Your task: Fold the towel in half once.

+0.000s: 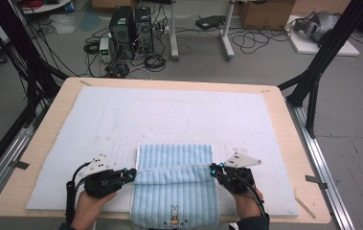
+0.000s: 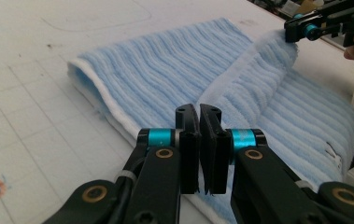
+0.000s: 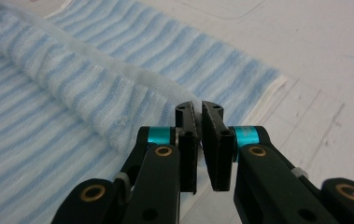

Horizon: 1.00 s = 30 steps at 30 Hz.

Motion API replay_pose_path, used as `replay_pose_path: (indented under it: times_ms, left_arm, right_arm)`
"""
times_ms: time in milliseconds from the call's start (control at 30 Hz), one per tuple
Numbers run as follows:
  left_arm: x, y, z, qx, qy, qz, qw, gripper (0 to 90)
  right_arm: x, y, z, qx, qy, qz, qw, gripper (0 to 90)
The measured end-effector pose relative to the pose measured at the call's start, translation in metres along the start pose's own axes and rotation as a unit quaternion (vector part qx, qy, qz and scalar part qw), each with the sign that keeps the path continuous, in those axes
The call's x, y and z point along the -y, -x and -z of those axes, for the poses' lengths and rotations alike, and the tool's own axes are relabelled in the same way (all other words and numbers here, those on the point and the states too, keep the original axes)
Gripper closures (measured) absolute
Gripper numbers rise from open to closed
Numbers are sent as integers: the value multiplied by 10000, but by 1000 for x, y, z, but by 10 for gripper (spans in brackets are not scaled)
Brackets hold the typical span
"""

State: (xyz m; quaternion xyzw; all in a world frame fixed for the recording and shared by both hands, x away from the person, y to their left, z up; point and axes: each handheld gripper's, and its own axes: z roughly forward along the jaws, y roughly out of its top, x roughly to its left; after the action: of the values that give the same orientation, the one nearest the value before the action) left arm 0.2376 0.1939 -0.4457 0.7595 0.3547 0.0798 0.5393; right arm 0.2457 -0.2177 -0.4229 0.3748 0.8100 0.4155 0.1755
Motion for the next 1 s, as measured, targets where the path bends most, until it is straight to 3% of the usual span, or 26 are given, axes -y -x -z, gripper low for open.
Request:
replay_pose_path:
  times_ms: [267,300,367,467,500,567,700,833,933,1000]
  left_arm:
    - [11,3,1,242,-255,108,9993,846]
    - [11,2,2,244,-209,121,9994,826]
    - [8,0,3,92,-131,255,9995,625]
    - [3,-5,4,-44,-66,362,9993,513]
    - [1,-6,4,-65,-27,397,9992,492]
    - [-4,-9,4,-80,74,463,9989,468]
    - [-16,-16,2,-201,229,488,9983,445]
    - [-24,-25,-8,-354,215,586,9974,422]
    - [-27,-30,-16,-415,184,675,9967,418]
    - [-28,-30,-19,-420,187,683,9966,418]
  right_arm:
    - [17,-8,15,-152,-56,-11,9999,844]
    - [19,-9,16,-193,-88,-28,9998,841]
    - [22,-11,18,-250,-122,-62,9996,821]
    - [24,-11,23,-367,-28,-148,9992,713]
    - [24,-9,25,-385,60,-211,9990,642]
    - [22,-6,29,-380,329,-383,9980,593]
    - [16,0,26,-197,432,-514,9976,580]
    - [9,8,11,226,162,-542,9981,563]
    - [4,12,-7,301,-208,-447,9983,564]
    - [4,11,-15,222,-366,-334,9985,564]
